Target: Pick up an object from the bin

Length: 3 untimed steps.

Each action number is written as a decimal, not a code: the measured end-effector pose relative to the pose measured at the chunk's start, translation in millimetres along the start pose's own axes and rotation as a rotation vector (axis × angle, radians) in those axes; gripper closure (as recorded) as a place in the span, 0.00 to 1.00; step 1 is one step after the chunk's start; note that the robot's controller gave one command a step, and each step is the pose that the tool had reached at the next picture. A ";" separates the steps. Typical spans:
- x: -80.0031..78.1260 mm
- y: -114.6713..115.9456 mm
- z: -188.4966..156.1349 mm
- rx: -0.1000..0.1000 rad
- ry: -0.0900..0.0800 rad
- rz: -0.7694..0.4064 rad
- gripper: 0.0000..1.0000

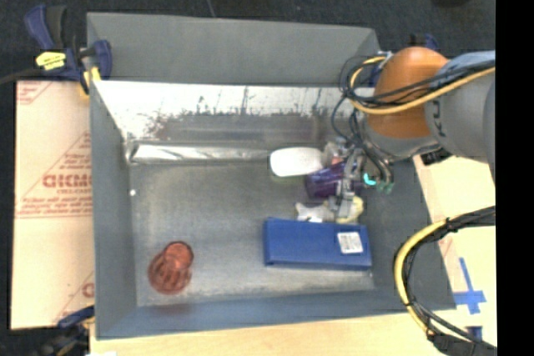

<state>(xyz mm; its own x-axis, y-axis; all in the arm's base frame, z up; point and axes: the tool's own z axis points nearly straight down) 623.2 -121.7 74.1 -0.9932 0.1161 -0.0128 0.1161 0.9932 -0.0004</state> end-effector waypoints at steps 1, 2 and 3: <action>-8.4 -9.7 0.7 0.000 0.001 -0.023 0.00; -8.0 -8.7 2.2 -0.001 -0.001 -0.026 1.00; -7.9 -8.7 1.9 -0.001 -0.001 -0.027 1.00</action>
Offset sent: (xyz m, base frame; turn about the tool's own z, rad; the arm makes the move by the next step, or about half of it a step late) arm 0.0000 0.0000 0.0000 0.0000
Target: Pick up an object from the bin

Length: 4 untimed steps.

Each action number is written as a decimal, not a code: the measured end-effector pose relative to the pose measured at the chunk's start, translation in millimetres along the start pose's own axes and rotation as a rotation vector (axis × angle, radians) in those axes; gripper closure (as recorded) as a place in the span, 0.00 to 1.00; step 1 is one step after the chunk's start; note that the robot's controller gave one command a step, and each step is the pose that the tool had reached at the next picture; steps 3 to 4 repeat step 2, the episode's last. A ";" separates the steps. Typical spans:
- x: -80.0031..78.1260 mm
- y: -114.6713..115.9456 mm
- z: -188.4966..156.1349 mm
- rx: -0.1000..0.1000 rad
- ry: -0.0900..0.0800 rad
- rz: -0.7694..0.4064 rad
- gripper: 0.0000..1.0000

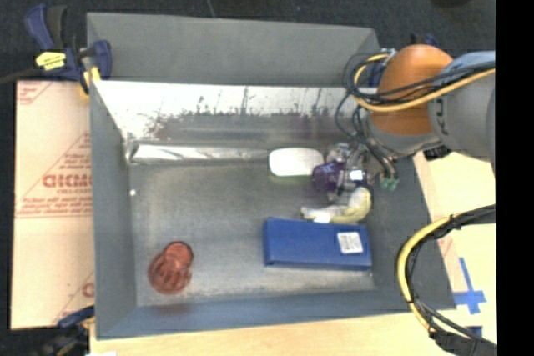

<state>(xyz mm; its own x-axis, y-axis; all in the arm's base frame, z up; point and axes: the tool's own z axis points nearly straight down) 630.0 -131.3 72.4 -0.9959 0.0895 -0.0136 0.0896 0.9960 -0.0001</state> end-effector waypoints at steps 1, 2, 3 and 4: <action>10.8 -2.5 -55.8 0.001 0.004 -0.092 1.00; -10.5 3.1 -139.6 0.002 0.003 -0.190 1.00; -10.5 3.1 -139.6 0.002 0.003 -0.190 1.00; -10.5 3.1 -139.6 0.002 0.003 -0.190 1.00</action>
Offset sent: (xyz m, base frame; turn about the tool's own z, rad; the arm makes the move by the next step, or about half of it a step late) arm 0.0242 0.0063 0.1887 -0.2504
